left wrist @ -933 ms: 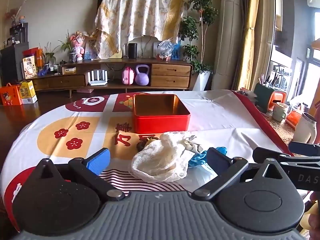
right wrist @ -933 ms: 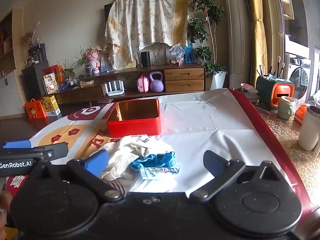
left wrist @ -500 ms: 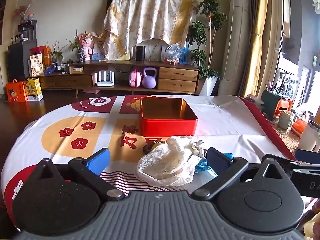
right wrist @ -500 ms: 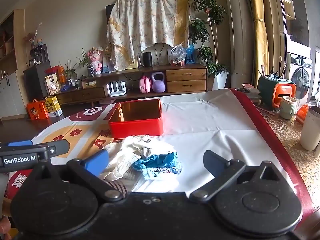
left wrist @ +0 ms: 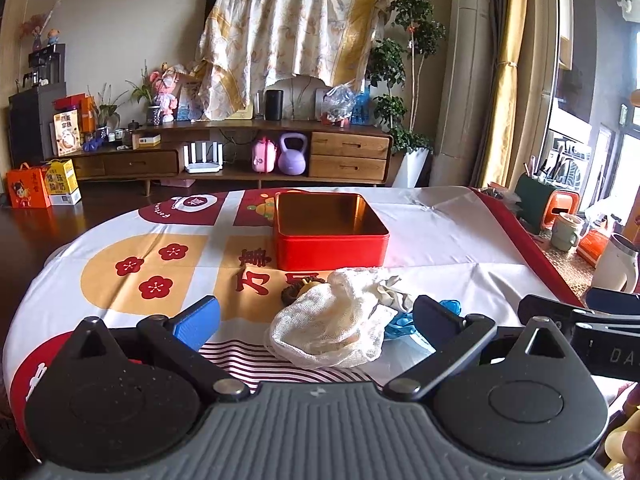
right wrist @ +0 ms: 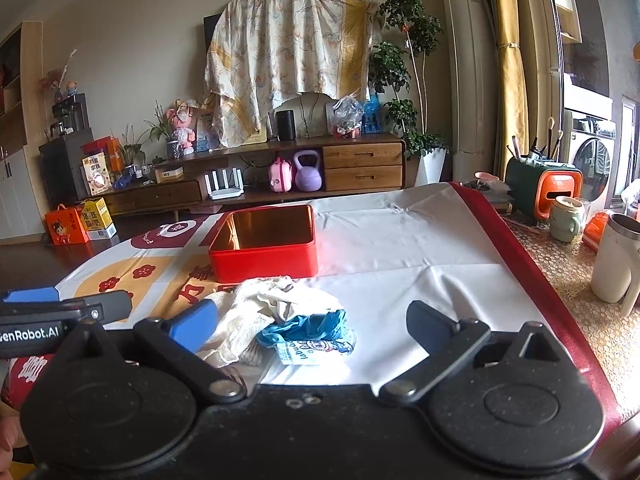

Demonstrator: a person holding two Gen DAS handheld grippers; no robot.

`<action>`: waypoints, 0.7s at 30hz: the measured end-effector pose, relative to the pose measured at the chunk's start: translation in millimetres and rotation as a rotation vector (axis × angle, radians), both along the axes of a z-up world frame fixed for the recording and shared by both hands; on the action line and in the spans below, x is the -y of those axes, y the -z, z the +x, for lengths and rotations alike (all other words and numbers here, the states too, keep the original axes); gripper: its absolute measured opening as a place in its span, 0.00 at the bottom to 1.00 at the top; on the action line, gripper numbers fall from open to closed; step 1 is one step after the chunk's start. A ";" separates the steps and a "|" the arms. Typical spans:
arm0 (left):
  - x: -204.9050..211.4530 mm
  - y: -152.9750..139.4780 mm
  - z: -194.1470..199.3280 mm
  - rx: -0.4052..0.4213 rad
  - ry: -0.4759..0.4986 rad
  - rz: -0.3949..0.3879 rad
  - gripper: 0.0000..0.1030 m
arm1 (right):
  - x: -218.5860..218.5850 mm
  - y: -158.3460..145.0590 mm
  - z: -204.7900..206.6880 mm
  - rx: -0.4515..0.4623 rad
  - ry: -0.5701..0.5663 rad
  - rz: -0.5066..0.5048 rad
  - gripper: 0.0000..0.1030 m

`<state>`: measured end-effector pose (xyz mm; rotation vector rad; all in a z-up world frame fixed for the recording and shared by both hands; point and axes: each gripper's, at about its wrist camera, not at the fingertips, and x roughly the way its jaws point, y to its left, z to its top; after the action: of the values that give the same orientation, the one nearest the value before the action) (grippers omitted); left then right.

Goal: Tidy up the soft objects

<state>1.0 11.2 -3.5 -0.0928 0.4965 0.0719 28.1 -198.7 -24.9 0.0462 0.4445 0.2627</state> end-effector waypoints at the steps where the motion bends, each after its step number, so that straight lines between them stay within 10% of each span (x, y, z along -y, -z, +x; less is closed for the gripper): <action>1: 0.1 -0.2 -0.3 0.000 0.008 -0.003 1.00 | 0.0 -0.6 -0.4 0.005 0.000 -0.001 0.98; 21: 4.5 -4.7 -4.7 0.001 0.041 -0.013 1.00 | -1.5 -5.7 -8.2 0.027 -0.016 -0.001 0.97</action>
<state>-3.7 6.7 1.2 -0.0957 0.4974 0.0283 19.9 -197.2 -19.2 0.0379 0.4183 0.2787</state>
